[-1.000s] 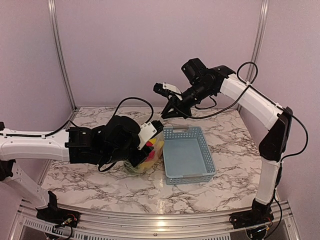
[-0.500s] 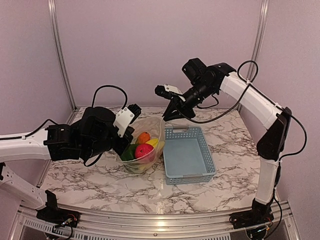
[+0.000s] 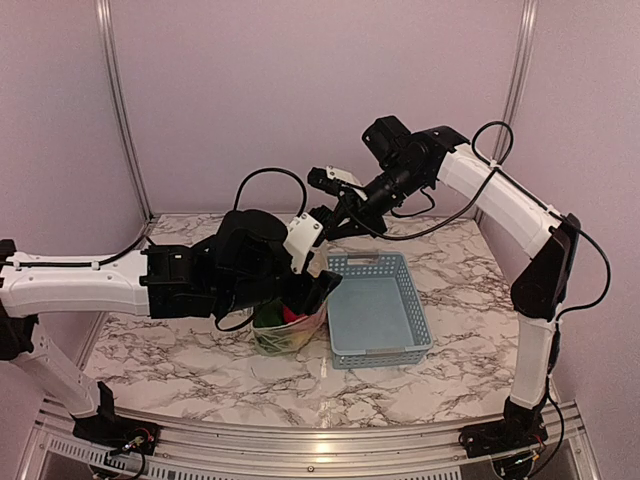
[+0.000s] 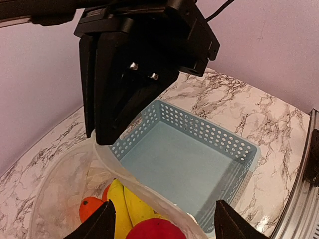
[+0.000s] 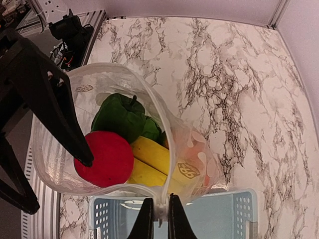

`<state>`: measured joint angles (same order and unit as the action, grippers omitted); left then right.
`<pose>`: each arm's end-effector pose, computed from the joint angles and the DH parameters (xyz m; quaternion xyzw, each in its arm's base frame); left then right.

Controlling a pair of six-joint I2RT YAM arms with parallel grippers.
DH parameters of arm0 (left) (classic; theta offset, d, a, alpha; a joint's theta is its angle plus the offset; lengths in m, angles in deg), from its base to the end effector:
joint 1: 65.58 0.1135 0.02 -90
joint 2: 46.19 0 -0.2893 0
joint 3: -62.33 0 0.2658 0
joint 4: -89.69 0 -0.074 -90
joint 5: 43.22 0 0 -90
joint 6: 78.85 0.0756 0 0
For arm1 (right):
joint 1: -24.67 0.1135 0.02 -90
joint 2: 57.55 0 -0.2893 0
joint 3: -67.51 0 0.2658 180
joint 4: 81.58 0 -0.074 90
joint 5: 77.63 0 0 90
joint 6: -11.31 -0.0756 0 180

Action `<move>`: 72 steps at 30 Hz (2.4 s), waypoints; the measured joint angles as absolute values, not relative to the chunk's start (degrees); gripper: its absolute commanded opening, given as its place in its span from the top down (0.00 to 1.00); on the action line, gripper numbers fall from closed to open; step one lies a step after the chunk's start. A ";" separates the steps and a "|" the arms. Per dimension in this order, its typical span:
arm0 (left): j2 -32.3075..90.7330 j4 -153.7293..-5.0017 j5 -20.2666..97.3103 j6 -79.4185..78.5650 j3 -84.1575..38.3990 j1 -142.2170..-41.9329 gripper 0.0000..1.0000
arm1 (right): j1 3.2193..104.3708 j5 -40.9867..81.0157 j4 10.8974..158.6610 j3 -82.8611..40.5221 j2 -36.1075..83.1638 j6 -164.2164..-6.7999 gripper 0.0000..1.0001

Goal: Place the food in the zip-top bag and seal the zipper
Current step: Pass from the right arm to the left, then hold the zipper food storage bag at the center of the board.

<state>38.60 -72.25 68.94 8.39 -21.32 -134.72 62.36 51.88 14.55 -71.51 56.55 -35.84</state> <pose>0.1675 -0.3594 0.3490 0.3447 0.7304 -0.2069 0.5522 0.3247 0.3116 0.3762 -0.6552 0.6334 0.3140 0.2663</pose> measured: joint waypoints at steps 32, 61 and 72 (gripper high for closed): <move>39.93 -59.28 86.16 2.44 -24.62 -135.64 1.00 | 61.25 53.34 11.25 -71.40 56.55 -29.94 0.96; 33.53 -67.11 80.65 2.16 -17.25 -132.64 1.00 | 57.90 67.81 52.53 -41.87 49.45 -53.00 0.43; 33.53 -67.09 80.67 2.18 -17.25 -132.64 1.00 | 58.54 70.50 60.36 -44.58 53.36 -57.79 0.47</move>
<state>33.53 -67.09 80.67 2.18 -17.25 -132.64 58.54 70.50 60.36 -44.58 53.36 -57.79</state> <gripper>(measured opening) 0.016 0.532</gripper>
